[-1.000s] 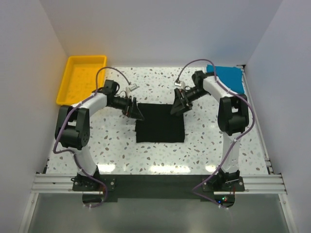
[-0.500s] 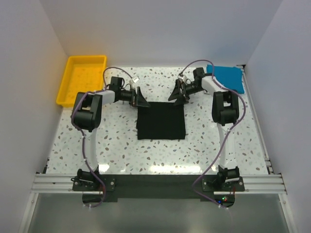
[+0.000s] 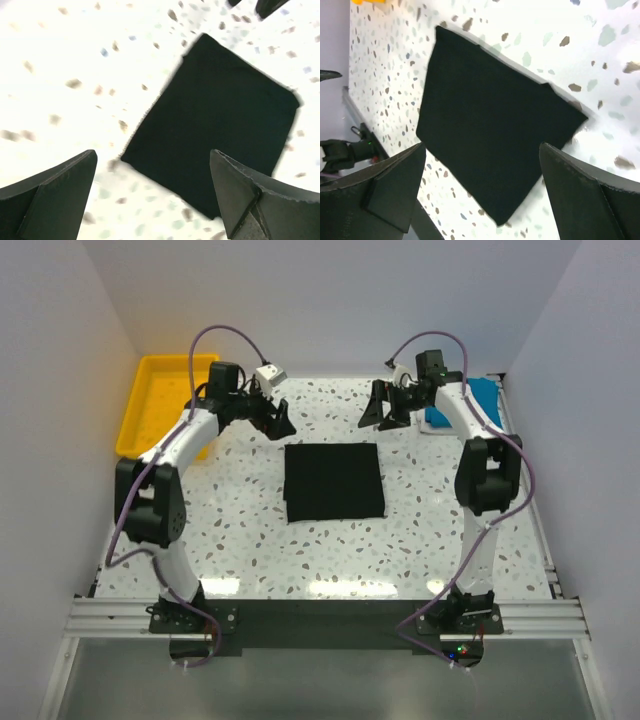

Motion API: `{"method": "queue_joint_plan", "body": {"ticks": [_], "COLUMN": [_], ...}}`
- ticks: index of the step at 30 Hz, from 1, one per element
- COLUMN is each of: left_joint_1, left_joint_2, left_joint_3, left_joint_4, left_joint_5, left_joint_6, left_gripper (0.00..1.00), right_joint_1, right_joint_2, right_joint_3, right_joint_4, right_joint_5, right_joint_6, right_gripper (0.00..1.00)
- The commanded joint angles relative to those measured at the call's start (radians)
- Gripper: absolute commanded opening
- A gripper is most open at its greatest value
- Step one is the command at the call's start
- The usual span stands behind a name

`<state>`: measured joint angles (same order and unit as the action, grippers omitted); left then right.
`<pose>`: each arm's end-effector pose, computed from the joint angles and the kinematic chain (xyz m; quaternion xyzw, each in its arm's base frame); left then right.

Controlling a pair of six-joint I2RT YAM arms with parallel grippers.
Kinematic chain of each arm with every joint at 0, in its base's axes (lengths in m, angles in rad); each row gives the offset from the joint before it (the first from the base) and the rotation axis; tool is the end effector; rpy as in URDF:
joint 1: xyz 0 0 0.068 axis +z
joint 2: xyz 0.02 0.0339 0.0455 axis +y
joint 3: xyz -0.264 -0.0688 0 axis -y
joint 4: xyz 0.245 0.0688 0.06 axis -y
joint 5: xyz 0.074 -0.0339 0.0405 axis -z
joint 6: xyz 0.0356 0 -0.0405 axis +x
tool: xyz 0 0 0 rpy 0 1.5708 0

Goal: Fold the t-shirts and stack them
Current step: Fold the tshirt, then neatly place the folded tshirt to the corner

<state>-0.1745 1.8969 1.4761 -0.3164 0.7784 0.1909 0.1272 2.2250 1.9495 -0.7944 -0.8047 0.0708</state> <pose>0.4154 -0.0986 0.2515 0.3048 0.8040 -0.3439 0.3774 0.4730 0.0864 0.2275 -0.1221 0.8883 0.4000 0.1894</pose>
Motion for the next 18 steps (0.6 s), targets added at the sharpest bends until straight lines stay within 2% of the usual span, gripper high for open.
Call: {"method": "queue_joint_plan", "body": {"ticks": [1,2,3,5,6,7,8,9,12,15,18], "left_joint_1": [-0.129,-0.184,-0.213,-0.287,-0.375,-0.419,-0.459,-0.535,-0.675,-0.776,-0.832], "left_joint_2": [-0.189,-0.235,-0.254,-0.283,-0.309,-0.32,-0.331,-0.344,-0.314,-0.228,-0.13], "left_joint_3": [0.026,-0.005,-0.025,-0.068,-0.133,-0.17,-0.239,-0.269,-0.333,-0.323,-0.291], "left_joint_4": [-0.105,-0.104,-0.102,-0.098,-0.06,-0.034,-0.004,0.055,0.127,0.169,0.206], "left_joint_5": [-0.29,-0.356,-0.385,-0.456,-0.5,-0.581,-0.602,-0.625,-0.642,-0.634,-0.626], "left_joint_6": [0.401,0.48,0.481,0.58,0.61,0.654,0.676,0.692,0.688,0.632,0.592], "left_gripper": [1.0,1.0,1.0,0.97,0.9,0.86,0.81,0.7,0.55,0.52,0.48], "right_joint_1": [-0.012,-0.024,-0.024,-0.047,-0.058,-0.084,-0.096,-0.112,-0.208,-0.247,-0.273], "right_joint_2": [-0.271,-0.303,-0.339,-0.422,-0.444,-0.464,-0.502,-0.516,-0.606,-0.654,-0.657], "right_joint_3": [-0.081,-0.153,-0.193,-0.26,-0.321,-0.351,-0.41,-0.438,-0.588,-0.7,-0.744], "right_joint_4": [0.007,0.021,0.03,0.043,0.043,0.04,0.031,0.023,0.07,0.112,0.101], "right_joint_5": [0.174,0.209,0.21,0.245,0.257,0.28,0.285,0.288,0.256,0.199,0.17], "right_joint_6": [-0.035,-0.035,-0.028,-0.003,0.01,0.038,0.05,0.06,0.113,0.147,0.139], "right_gripper": [0.99,0.99,0.99,0.99,0.99,0.99,0.99,0.99,0.99,0.99,0.99]}}
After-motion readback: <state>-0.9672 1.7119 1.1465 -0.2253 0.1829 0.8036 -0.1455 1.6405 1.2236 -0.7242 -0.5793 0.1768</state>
